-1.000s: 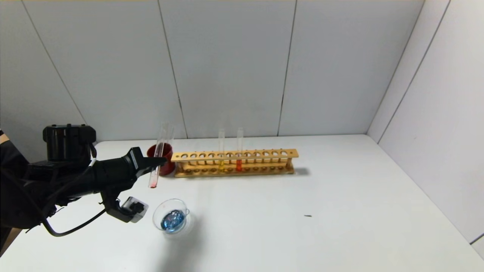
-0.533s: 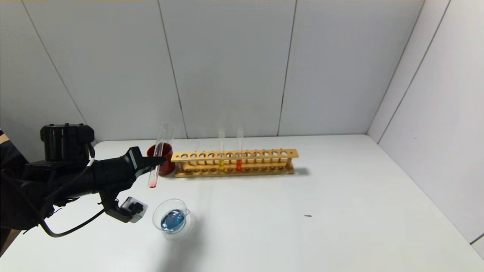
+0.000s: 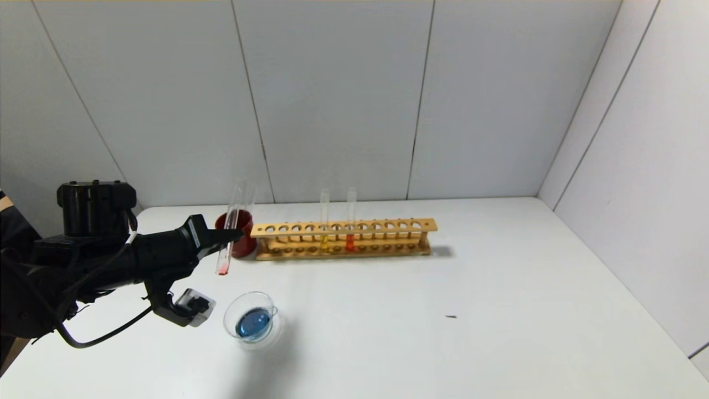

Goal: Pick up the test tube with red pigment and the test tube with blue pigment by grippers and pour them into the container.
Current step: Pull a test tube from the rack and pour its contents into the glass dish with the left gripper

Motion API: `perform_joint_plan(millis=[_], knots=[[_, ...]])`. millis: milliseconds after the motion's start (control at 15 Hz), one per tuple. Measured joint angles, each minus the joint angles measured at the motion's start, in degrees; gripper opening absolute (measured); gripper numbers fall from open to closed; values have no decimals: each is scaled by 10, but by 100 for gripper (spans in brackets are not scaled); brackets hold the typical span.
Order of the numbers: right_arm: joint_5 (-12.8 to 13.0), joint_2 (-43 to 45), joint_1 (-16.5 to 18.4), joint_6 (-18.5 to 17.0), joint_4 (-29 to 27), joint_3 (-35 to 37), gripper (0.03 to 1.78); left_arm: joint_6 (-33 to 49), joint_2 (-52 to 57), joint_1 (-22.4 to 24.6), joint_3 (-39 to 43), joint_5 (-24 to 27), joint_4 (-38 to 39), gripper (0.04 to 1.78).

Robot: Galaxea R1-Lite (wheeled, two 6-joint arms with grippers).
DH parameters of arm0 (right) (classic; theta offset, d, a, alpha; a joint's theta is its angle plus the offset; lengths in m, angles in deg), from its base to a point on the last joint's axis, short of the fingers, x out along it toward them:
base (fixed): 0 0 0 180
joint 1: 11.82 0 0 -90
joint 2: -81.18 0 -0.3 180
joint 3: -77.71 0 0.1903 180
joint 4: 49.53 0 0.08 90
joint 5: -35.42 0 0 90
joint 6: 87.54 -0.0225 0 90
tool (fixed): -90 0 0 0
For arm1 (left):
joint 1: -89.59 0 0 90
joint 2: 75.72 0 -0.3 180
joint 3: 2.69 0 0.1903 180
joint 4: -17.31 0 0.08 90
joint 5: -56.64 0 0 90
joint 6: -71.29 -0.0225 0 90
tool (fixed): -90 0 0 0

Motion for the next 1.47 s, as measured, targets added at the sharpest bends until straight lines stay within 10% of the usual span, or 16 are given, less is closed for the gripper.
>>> perform_joint_plan(millis=[1467], knots=[[0, 0, 0, 0, 0, 0, 175, -36, 38, -11, 15, -25, 42, 31]])
